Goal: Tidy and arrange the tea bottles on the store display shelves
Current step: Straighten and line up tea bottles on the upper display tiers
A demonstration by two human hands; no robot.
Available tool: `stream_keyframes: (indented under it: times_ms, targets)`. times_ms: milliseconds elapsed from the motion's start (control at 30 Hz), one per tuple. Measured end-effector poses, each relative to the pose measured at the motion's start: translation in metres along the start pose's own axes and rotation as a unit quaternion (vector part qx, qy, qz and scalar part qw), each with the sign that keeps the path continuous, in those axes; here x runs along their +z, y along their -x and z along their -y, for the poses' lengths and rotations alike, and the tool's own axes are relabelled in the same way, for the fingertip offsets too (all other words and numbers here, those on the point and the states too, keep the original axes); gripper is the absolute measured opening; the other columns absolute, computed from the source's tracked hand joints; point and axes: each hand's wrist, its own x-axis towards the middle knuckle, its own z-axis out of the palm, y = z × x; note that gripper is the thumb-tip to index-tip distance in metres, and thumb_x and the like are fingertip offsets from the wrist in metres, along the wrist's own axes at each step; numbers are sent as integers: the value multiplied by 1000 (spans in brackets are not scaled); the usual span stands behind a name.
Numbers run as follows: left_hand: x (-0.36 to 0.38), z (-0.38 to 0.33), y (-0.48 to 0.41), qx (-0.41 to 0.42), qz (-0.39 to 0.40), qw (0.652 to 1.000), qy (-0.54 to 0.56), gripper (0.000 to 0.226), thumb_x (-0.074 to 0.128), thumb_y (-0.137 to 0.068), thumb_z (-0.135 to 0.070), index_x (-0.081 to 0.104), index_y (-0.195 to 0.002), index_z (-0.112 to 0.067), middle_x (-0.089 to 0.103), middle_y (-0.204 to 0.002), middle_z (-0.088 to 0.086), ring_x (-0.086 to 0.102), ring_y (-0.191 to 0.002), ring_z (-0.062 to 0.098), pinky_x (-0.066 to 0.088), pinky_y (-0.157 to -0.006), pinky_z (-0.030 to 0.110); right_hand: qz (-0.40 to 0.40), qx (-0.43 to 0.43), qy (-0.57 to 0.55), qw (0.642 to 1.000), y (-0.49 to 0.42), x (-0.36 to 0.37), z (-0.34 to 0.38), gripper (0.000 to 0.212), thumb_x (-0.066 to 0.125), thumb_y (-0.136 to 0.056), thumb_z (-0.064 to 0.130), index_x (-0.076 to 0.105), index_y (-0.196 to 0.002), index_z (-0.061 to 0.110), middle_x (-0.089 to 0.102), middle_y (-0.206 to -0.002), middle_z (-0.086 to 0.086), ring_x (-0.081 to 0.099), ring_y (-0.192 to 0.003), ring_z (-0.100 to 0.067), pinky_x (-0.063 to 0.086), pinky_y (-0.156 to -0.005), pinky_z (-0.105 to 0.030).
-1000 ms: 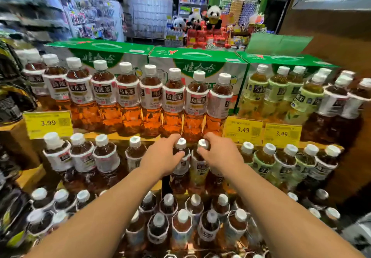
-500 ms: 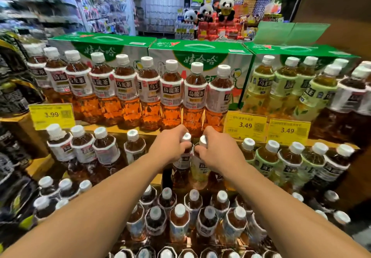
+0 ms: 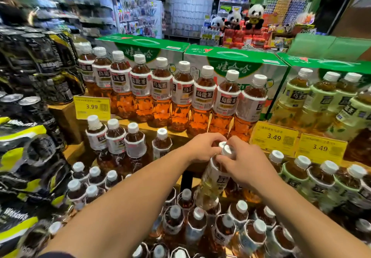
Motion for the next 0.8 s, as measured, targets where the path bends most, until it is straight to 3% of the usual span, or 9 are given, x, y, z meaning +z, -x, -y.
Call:
stream_keyframes:
  times_ms: [133, 300, 400, 467, 533, 600, 667, 800]
  targets:
    - [2, 2, -9, 0, 25, 999, 30, 34, 60, -95, -20, 62, -128, -21, 63, -129, -3, 55, -117, 15, 44, -101, 34, -13, 21, -28, 999, 1, 3, -4, 33, 63, -93, 42, 51, -118, 23, 58, -85, 4, 52, -77, -18, 35, -55, -29]
    - [-10, 4, -6, -15, 40, 997, 63, 45, 57, -95, -12, 54, -138, -27, 60, -131, -4, 56, -110, 11, 44, -93, 26, -18, 20, -45, 999, -4, 6, -3, 32, 64, -93, 44, 51, -114, 24, 64, -90, -1, 54, -78, -21, 38, -62, -33]
    - [-30, 15, 16, -36, -93, 995, 11, 38, 56, -95, -20, 57, -131, -31, 64, -110, -9, 62, -90, 11, 51, -72, 24, -8, 15, -55, 998, -10, 11, 7, 33, 64, -93, 44, 53, -116, 24, 67, -99, -5, 57, -83, -24, 40, -66, -33]
    - [-46, 32, 36, -45, -225, 971, -65, 25, 55, -93, -25, 65, -116, -29, 65, -105, -8, 64, -91, 14, 54, -73, 29, 1, 9, -58, 998, -17, 16, 16, 34, 64, -93, 44, 53, -117, 23, 68, -103, -7, 59, -89, -26, 41, -68, -32]
    - [-59, 52, 56, -74, -291, 942, -149, 24, 57, -92, -32, 63, -114, -28, 59, -106, -4, 60, -94, 15, 52, -73, 31, 16, 3, -54, 998, -23, 22, 28, 34, 63, -93, 43, 54, -119, 22, 67, -107, -6, 58, -90, -25, 43, -71, -33]
    - [-67, 67, 67, -145, -263, 934, -193, 36, 57, -91, -43, 53, -125, -30, 51, -112, 1, 56, -91, 18, 47, -65, 30, 27, 0, -54, 998, -29, 29, 41, 35, 63, -94, 42, 53, -121, 21, 66, -109, -5, 56, -89, -23, 46, -71, -34]
    - [-69, 76, 71, -205, -185, 936, -217, 43, 54, -91, -51, 49, -127, -29, 48, -117, 5, 57, -94, 24, 48, -67, 35, 36, 1, -48, 998, -35, 35, 52, 36, 62, -95, 42, 52, -123, 22, 65, -111, -5, 54, -88, -21, 45, -69, -33]
    - [-63, 89, 68, -190, -144, 945, -225, 30, 55, -92, -48, 44, -102, -22, 56, -100, 6, 56, -89, 28, 47, -67, 38, 37, 7, -45, 998, -45, 43, 64, 35, 64, -94, 42, 52, -122, 24, 65, -107, -4, 56, -88, -22, 48, -70, -33]
